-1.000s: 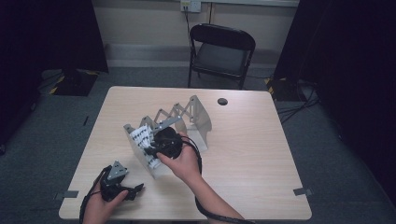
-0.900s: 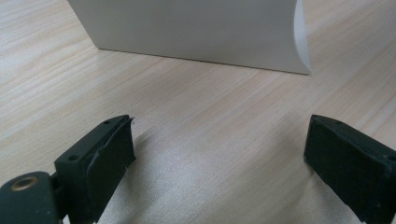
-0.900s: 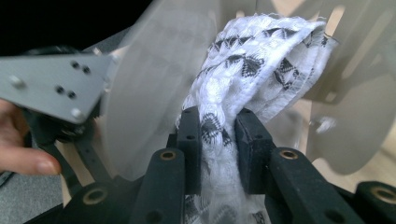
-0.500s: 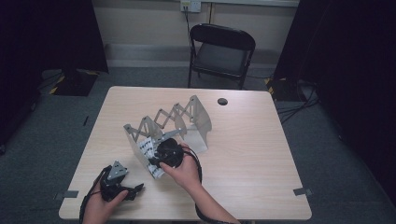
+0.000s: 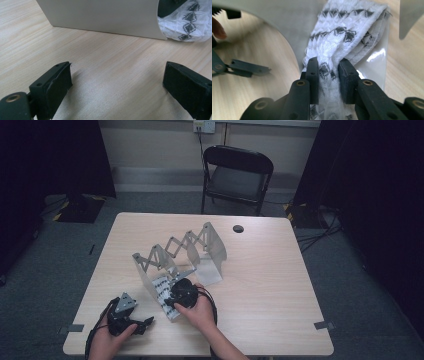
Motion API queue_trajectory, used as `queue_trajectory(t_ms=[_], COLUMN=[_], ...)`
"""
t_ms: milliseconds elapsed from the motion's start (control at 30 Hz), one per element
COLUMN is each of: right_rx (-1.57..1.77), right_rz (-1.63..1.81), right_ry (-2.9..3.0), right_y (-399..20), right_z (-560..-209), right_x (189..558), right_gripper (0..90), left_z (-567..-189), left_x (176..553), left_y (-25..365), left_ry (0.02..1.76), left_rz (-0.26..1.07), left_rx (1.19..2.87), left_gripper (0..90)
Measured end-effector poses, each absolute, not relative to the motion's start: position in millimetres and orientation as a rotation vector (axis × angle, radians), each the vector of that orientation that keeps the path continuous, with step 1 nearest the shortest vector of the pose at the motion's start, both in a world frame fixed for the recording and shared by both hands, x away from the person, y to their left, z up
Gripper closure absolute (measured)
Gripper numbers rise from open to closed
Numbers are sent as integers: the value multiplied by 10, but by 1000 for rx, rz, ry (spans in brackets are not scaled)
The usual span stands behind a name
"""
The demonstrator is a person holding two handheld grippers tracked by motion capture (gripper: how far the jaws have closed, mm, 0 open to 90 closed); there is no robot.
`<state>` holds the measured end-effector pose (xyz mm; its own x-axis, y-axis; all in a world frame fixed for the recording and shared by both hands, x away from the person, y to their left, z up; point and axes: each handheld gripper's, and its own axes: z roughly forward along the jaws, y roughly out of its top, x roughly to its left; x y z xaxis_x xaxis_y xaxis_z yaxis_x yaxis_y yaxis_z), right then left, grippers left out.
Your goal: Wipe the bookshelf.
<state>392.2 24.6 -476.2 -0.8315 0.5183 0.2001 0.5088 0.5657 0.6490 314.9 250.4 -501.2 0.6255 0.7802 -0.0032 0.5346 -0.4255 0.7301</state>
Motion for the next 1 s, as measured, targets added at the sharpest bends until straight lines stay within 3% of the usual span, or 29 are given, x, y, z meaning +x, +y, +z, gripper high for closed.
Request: queue_trajectory(t_ms=[400, 1000], right_rx=[881, 714], right_rz=[1137, 1364], right_ry=[2766, 2596], right_y=[174, 356], right_z=[-4647, -3488], right_x=[3909, 3959], right_gripper=[720, 721], left_z=[-5012, -5012], left_x=[3149, 3149], left_y=[2504, 2502], left_ry=[1025, 1028], left_rz=[441, 440], left_rx=[2132, 2128], left_gripper=[80, 80])
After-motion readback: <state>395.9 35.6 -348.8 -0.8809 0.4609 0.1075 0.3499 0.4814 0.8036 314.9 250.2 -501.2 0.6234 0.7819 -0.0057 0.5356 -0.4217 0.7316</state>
